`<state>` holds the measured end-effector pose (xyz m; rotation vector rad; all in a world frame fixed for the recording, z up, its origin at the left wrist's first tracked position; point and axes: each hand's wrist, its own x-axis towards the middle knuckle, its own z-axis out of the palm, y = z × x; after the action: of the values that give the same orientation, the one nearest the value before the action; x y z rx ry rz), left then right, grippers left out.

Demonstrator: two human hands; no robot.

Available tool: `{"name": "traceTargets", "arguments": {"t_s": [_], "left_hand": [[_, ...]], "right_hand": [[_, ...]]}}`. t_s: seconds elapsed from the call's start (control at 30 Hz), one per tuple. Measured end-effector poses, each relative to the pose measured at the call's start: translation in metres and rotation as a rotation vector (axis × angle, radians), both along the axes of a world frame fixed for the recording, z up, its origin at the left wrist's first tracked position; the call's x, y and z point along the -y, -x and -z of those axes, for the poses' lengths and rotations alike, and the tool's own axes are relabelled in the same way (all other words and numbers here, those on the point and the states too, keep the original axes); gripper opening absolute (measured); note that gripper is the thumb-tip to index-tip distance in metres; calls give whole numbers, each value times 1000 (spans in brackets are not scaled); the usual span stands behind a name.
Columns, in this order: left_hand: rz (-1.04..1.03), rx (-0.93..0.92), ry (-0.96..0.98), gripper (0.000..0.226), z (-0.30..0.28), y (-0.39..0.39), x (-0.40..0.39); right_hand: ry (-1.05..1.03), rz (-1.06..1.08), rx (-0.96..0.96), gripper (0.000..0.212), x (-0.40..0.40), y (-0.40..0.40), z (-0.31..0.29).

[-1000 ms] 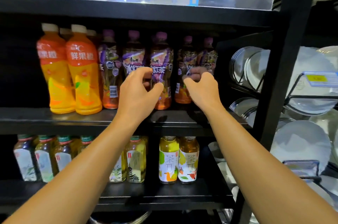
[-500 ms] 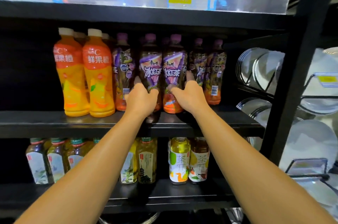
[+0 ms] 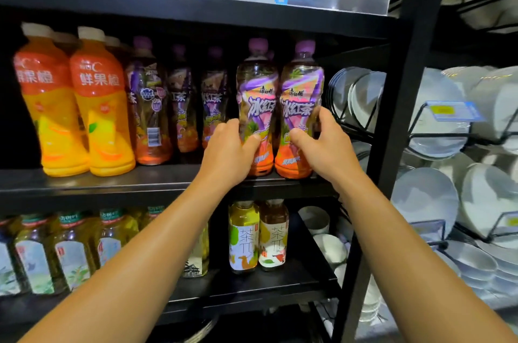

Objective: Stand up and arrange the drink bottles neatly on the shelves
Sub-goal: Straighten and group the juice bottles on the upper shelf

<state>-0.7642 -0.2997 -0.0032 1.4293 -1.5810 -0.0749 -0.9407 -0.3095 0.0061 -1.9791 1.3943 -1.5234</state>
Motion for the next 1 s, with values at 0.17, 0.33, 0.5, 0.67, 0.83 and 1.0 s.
{"name": "traceTargets", "arguments": {"t_s": [0.17,0.33,0.5,0.67,0.83,1.0], "left_hand": [[-52,47,-24,33,-2,22,13],[-136,78,-68,40,-7,23,29],[-153,105,-90,34,-9,24,36],[-165,120,-92,45,-7,24,50],[-182,167,-117,52,-12,26,59],[-230,199,-234,52,-24,28,71]], "right_hand": [[-30,83,-24,43,17,14,-2],[-69,136,-64,46,35,9,-8],[-112,156,-81,54,52,5,-12],[-121,181,-129,55,66,4,-12],[-115,172,-122,55,76,3,-11],[-119,148,-92,52,86,-1,-12]]}}
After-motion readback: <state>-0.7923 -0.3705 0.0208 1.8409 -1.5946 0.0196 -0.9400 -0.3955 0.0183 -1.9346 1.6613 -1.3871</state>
